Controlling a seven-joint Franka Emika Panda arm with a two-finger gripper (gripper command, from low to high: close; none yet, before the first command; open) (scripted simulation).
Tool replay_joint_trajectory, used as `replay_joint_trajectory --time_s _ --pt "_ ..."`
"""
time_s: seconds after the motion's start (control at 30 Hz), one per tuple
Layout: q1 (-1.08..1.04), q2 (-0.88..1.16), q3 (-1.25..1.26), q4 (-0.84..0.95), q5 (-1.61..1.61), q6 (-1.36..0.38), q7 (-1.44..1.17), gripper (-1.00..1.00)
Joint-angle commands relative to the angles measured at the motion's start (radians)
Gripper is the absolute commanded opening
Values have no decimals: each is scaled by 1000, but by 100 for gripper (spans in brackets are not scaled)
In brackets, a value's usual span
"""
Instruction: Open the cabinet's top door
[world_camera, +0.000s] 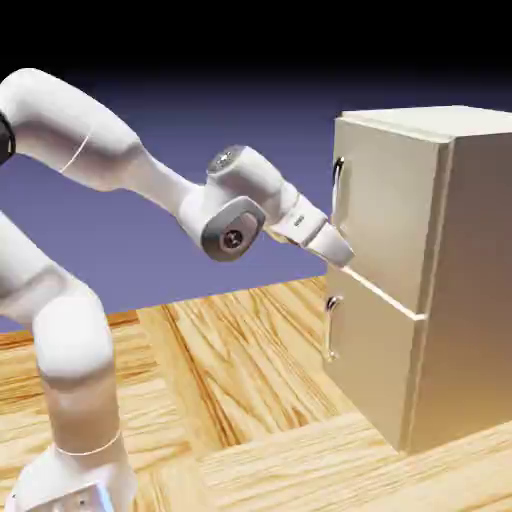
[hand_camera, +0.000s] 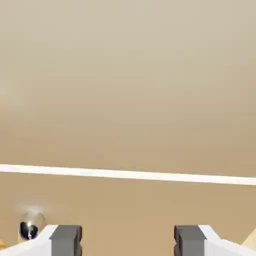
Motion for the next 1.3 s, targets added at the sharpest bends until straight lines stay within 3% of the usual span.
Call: replay_joint_trajectory --time_s 0.0,1.27 --pt "-14 -10 18 4 44 -3 -27 0" --pt "-557 -394 705 171 1696 -114 -1041 0"
